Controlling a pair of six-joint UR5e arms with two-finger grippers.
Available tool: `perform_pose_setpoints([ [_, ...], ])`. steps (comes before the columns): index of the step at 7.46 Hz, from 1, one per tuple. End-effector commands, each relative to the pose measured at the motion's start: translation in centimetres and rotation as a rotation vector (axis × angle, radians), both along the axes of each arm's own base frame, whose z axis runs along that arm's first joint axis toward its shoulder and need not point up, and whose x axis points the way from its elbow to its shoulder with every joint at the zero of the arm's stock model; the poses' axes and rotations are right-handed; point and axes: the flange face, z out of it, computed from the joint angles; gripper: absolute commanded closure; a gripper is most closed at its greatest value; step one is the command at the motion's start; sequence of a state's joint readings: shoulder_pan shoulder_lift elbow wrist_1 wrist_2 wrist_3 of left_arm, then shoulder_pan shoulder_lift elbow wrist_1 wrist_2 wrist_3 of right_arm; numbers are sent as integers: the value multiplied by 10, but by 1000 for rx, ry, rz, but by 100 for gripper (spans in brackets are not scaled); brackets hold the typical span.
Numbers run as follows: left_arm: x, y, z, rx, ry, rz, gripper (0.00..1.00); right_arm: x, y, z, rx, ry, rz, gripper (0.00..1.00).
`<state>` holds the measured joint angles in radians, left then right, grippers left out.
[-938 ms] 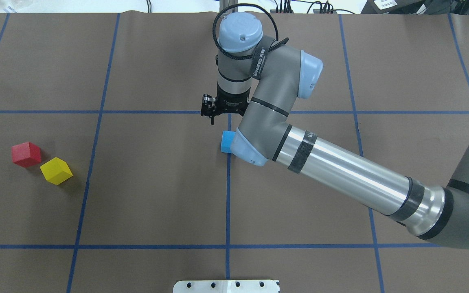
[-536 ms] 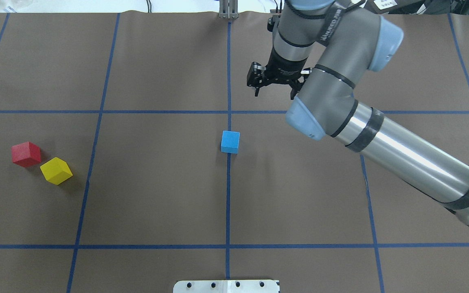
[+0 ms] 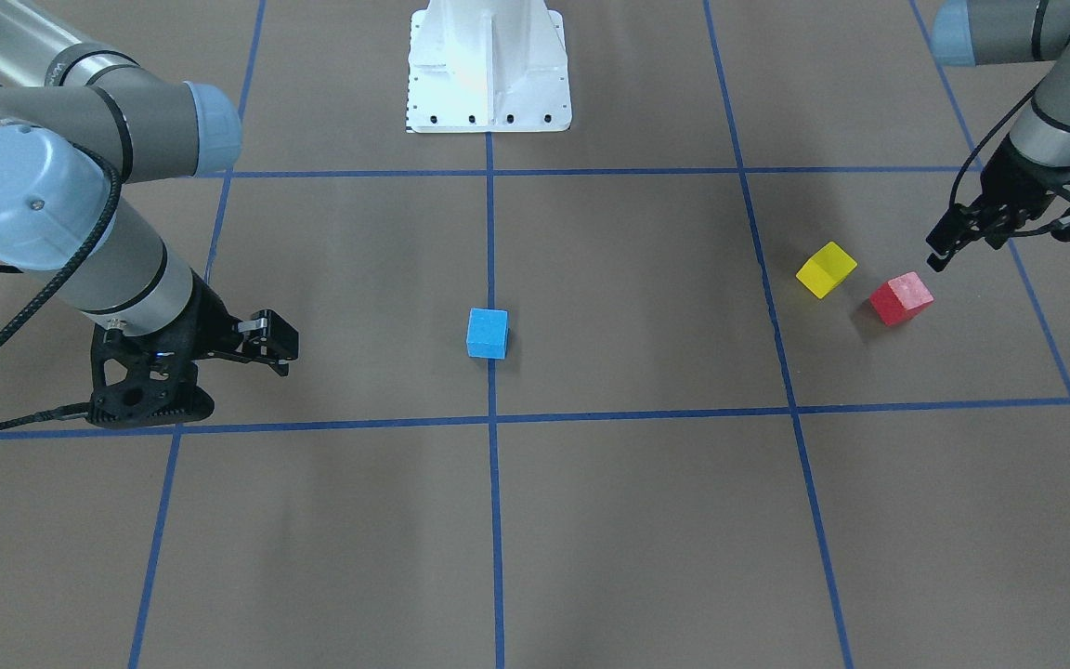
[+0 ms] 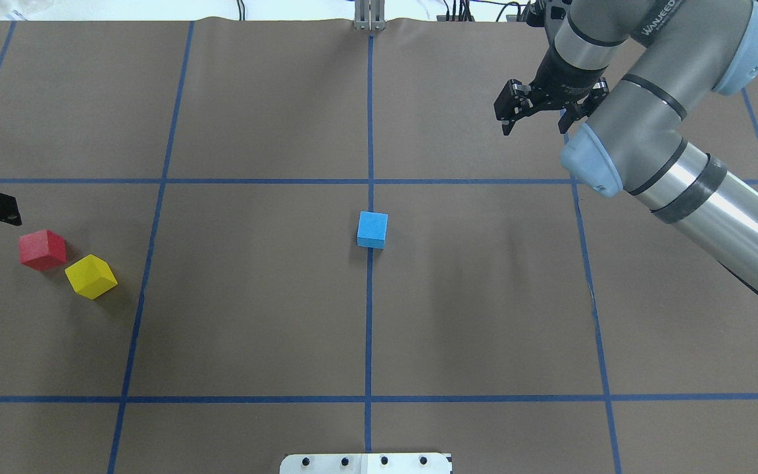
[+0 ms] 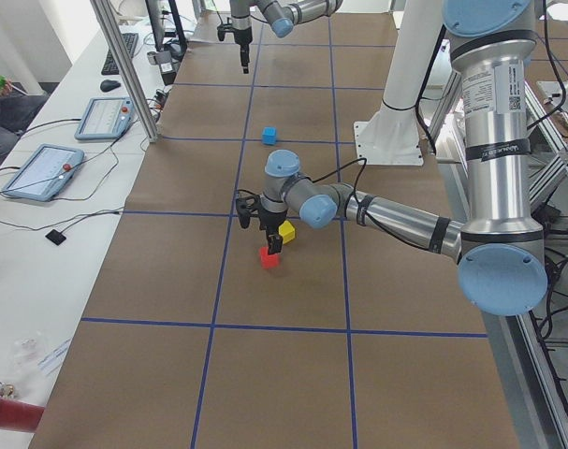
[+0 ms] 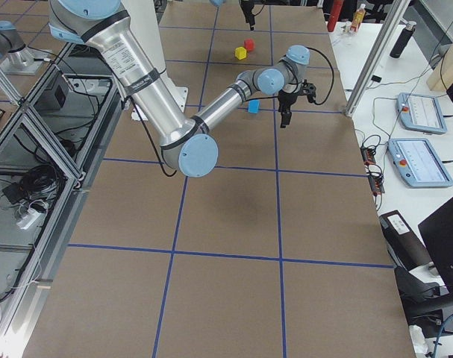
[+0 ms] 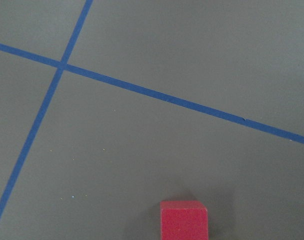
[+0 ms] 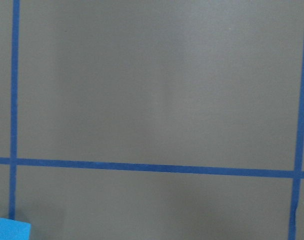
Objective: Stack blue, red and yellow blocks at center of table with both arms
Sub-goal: 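Withdraw the right gripper while the left gripper descends onto the red cube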
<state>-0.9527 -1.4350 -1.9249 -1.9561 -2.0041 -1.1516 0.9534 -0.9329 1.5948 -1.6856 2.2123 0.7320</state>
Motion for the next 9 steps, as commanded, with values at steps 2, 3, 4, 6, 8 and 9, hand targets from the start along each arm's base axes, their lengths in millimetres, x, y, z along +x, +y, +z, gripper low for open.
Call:
perform_pose_setpoints([
  [2,44,6,32,23,-47,37,1,1,0,2,8,2,-6,1],
  [3,50,0,35,28,-42,35,1,-1,1,3,7,3,-9,1],
  [4,56,-8,27,39,-30,33,1,-1,1,3,9,4,-9,1],
  [6,57,-9,26,40,-29,33,1,-1,1,3,8,5,-9,1],
  [8,58,-11,36,33,-43,41,1,-3,1,4,5,7,-9,1],
  [9,59,-11,42,27,-50,46,1,-6,4,4,5,7,-13,1],
])
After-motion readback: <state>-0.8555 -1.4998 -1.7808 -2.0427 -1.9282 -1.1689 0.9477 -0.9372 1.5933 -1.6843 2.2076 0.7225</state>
